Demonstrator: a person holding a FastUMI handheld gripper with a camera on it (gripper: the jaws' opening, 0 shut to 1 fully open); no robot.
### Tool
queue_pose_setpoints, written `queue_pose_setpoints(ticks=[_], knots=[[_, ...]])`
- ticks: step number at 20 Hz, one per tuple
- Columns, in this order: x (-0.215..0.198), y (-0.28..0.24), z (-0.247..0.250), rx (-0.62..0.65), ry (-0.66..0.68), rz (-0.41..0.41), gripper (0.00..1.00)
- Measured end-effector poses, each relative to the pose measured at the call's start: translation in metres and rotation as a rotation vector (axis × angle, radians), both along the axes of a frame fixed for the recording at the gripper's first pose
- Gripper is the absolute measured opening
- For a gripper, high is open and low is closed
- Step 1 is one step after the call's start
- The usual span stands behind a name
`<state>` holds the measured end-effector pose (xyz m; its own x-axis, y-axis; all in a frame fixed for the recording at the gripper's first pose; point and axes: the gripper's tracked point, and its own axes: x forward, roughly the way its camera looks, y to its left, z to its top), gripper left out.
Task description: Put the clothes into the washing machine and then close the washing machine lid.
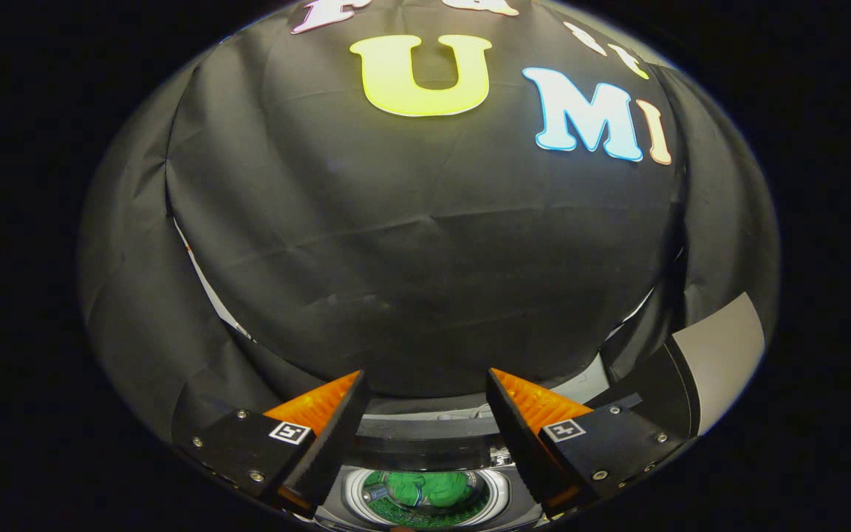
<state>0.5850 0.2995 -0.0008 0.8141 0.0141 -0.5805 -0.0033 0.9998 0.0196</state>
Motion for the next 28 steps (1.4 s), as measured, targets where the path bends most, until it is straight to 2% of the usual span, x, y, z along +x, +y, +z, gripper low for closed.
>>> queue_pose_setpoints(ticks=[5, 14, 28], knots=[[-0.004, -0.002, -0.014, -0.054, 0.026, 0.011, 0.99], [-0.014, -0.002, -0.008, -0.056, -0.086, -0.01, 0.99], [-0.045, -0.002, -0.01, -0.062, -0.124, -0.018, 0.99]])
